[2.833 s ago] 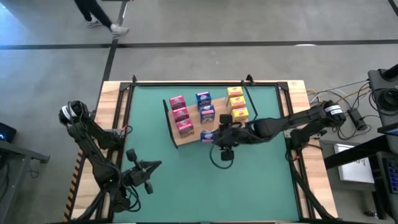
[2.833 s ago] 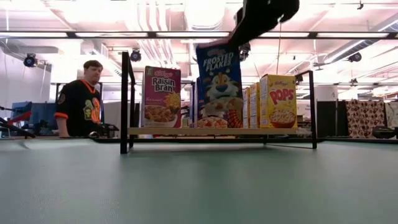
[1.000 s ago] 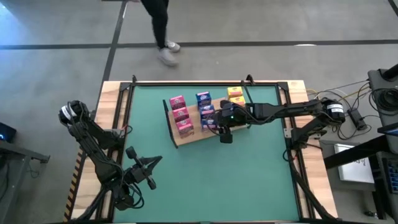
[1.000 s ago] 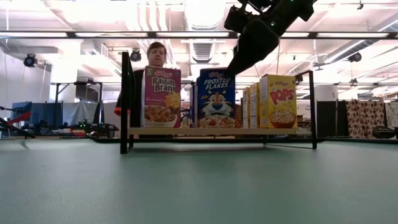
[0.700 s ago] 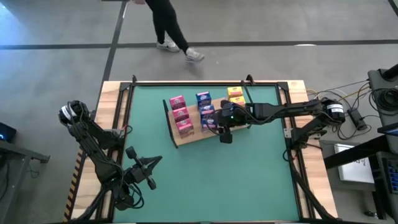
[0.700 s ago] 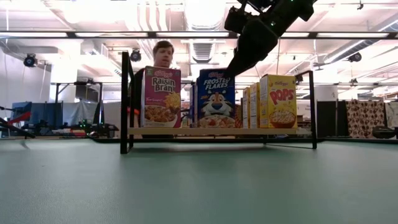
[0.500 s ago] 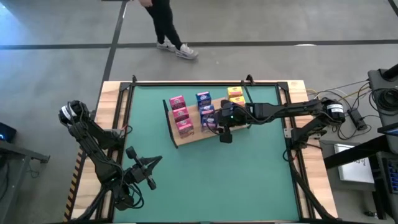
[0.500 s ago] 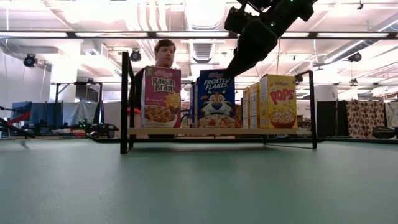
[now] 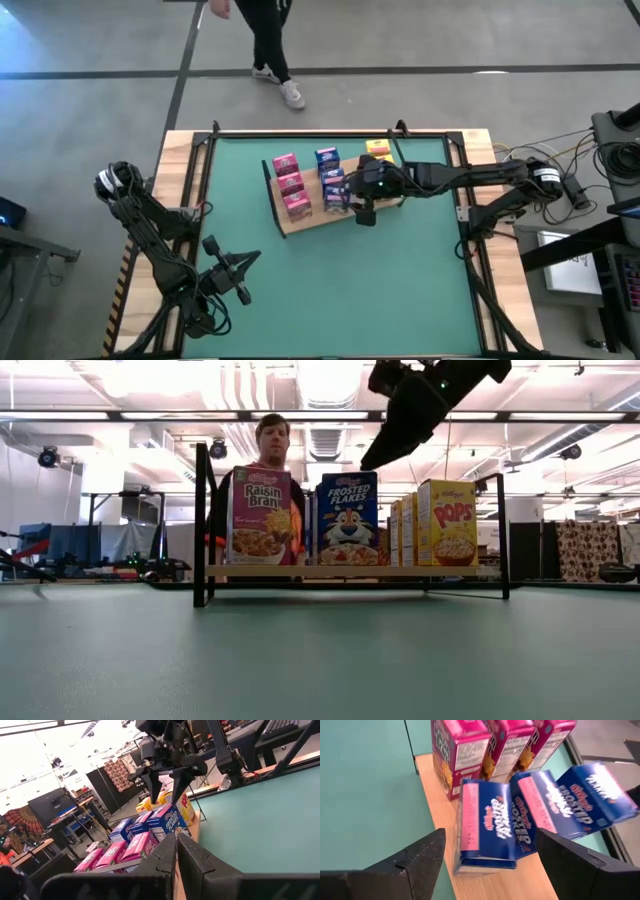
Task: Stack cereal on shelf
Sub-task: Put the blue cereal box on the shelf aligned with the other blue cereal boxes
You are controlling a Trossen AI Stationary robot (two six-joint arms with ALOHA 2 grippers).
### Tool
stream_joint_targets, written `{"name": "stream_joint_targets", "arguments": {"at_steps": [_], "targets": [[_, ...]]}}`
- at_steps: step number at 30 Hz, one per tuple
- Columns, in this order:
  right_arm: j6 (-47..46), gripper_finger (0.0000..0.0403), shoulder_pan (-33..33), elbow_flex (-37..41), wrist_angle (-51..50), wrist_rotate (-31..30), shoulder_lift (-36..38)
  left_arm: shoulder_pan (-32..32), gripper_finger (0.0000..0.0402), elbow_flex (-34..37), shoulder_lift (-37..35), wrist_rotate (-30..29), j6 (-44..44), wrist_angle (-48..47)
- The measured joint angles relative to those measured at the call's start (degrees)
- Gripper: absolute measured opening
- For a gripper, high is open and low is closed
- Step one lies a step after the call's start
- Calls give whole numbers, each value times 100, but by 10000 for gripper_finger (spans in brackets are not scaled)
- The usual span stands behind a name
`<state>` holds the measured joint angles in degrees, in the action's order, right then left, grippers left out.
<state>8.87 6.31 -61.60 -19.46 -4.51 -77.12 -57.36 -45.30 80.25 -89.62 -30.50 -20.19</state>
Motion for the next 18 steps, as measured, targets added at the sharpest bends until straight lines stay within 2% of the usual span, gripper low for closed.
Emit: {"name": "stream_joint_targets", "arguments": {"at_steps": [6, 10, 14, 18], "targets": [[-209, 286, -20, 0, 1, 1, 331, 181, 0, -2, 0, 12, -44, 182], [-459, 263, -136, -2, 0, 7, 536, 491, 0, -4, 0, 517, 63, 424], [-588, 220, -354, -2, -98, 15, 684, 773, 0, -4, 0, 868, 352, 641], [-727, 161, -621, -2, -266, 19, 743, 933, 0, -4, 0, 1036, 809, 907]]}}
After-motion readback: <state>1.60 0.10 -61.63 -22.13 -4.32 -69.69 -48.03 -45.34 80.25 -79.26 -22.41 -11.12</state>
